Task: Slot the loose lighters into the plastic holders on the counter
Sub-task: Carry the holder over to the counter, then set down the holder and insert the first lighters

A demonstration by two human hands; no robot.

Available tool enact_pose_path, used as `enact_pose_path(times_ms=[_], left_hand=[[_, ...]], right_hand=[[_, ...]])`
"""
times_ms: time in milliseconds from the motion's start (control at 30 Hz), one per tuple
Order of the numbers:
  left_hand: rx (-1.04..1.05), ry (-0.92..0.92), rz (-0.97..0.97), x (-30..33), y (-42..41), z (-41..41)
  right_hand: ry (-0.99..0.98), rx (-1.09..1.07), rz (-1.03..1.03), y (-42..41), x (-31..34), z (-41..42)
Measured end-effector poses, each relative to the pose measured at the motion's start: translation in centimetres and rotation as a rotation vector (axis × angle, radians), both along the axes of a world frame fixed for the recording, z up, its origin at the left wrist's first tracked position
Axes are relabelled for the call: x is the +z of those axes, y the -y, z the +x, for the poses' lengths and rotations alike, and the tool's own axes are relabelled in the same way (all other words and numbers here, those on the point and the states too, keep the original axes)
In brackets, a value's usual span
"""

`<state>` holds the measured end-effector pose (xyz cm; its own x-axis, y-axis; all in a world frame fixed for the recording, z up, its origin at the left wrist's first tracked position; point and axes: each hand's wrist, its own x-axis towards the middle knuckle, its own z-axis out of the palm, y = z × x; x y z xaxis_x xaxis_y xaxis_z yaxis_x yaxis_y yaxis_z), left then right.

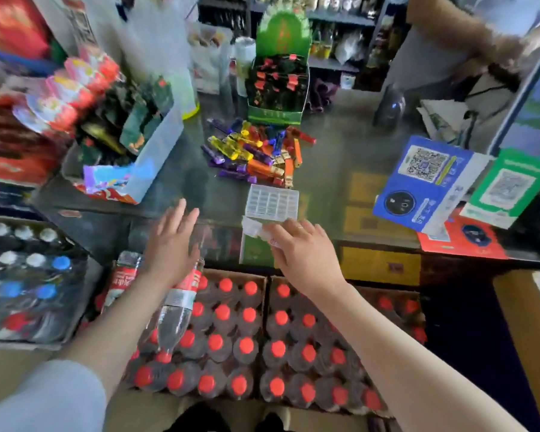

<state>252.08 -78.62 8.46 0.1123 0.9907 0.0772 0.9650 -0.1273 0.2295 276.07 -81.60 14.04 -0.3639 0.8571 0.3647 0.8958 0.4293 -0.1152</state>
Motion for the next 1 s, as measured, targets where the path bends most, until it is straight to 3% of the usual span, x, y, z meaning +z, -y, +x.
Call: enact_pose_path(times_ms=[133,333,500,633,700,867,1000], left_hand=[[-0.025,-0.07,-0.034,-0.3,-0.6,-2.3],[-0.165,-0.002,-0.05,2.1,-2.0,-5.8],[-0.094,0.262,-0.104,2.7,-3.3,-7.9],[-0.218,0.278,-0.238,1.9,-5.2,-9.3],[-0.282,0.279,-0.256,1.3,-5.8,-9.4],[-0.289,0.399,-0.159,0.7,-6.7,-8.3],[-0.286,0.424,-0.178,1.0,-8.3,-7.3]], right_hand=[[0.057,0.073,-0.001,-3.8,0.4,-4.9],[0.243,0.042,-0.178,-8.0,0.1,-10.7],[0.369,0.009,-0.086,-9.5,-2.6,-13.9],[0.281,0.05,-0.12,-9.8,-3.6,-14.3],[0.11,0.061,-0.152,-9.7,-3.2,-13.6],[-0.349,-0.182,-0.3,-10.0,-3.3,-10.1],[-0.19,-0.174,-0.352,-9.8,-4.5,-8.1]])
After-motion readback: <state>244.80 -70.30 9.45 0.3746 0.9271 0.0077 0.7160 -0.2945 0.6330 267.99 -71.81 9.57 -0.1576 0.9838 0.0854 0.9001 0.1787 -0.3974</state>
